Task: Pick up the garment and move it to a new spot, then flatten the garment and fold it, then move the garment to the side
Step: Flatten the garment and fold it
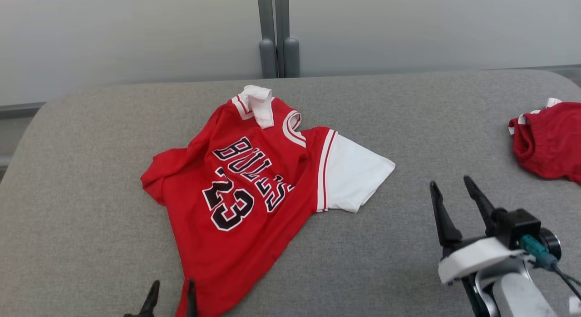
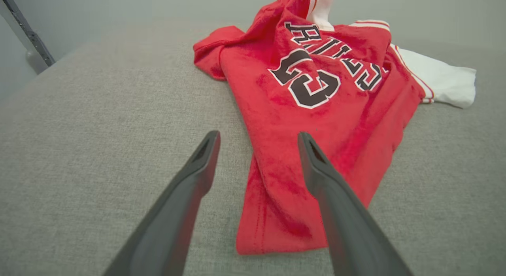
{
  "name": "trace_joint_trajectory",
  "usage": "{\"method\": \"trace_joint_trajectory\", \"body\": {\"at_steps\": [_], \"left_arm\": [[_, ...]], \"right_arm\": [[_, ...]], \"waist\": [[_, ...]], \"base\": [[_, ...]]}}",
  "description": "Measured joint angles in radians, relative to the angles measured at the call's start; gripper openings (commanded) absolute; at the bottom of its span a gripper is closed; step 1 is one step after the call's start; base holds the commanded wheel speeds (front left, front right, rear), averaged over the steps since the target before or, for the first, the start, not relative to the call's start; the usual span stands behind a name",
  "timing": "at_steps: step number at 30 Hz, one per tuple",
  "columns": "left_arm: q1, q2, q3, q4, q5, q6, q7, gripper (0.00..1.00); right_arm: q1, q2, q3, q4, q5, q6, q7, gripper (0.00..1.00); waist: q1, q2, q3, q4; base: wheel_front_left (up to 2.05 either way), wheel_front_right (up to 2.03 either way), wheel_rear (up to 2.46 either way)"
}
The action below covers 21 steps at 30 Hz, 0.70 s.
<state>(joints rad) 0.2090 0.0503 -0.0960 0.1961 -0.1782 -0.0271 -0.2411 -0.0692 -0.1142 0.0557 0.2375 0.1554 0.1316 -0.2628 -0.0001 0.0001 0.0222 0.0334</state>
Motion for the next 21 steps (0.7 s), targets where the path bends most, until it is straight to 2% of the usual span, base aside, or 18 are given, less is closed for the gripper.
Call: {"method": "trace_joint_trajectory", "body": {"at_steps": [3, 8, 11, 16, 21], "left_arm": [[-0.037, -0.001, -0.039, 0.009, -0.004, 0.006, 0.122, 1.0], [-0.061, 0.004, -0.086, -0.06, 0.002, 0.027, 0.341, 1.0], [-0.066, 0.005, -0.109, -0.112, 0.016, 0.04, 0.426, 1.0], [-0.055, 0.006, -0.13, -0.201, 0.015, 0.049, 0.517, 1.0], [-0.022, 0.015, -0.142, -0.233, -0.012, 0.036, 0.6, 1.0]], "right_arm": [[-0.13, -0.058, 0.063, 0.099, 0.02, 0.0, 0.017, 1.0], [-0.368, -0.158, 0.215, 0.261, 0.074, 0.0, 0.183, 1.0], [-0.462, -0.2, 0.268, 0.333, 0.088, 0.0, 0.216, 1.0], [-0.537, -0.222, 0.359, 0.435, 0.132, 0.0, 0.249, 1.0], [-0.569, -0.23, 0.447, 0.509, 0.201, 0.0, 0.294, 1.0]], "waist": [[0.0, 0.0, 0.034, 0.005], [0.0, 0.0, 0.103, 0.034], [0.0, 0.0, 0.135, 0.063], [0.0, -0.0001, 0.169, 0.118], [0.0, 0.0, 0.192, 0.161]], "base": [[0.0, 0.0, 0.0], [0.0, 0.0, 0.0], [0.0, 0.0, 0.0], [0.0, 0.0, 0.0], [0.0, 0.0, 0.0]]}}
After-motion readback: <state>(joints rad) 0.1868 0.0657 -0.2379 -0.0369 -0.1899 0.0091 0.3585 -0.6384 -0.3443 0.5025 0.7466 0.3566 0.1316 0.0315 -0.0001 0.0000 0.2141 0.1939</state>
